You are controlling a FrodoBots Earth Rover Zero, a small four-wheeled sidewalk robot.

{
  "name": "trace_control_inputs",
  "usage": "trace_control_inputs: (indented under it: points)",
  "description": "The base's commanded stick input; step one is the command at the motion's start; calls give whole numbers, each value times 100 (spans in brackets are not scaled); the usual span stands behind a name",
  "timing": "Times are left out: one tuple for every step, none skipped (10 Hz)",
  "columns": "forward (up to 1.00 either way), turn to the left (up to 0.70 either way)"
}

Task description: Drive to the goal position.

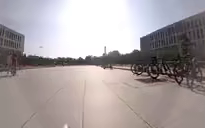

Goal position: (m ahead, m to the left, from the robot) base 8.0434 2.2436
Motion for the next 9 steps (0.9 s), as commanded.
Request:
trace_control_inputs:
  points:
    - [100,40]
    - [100,17]
    - [100,0]
    - [100,0]
    - [100,0]
    - [100,0]
    - [100,0]
    - [100,0]
    - [100,0]
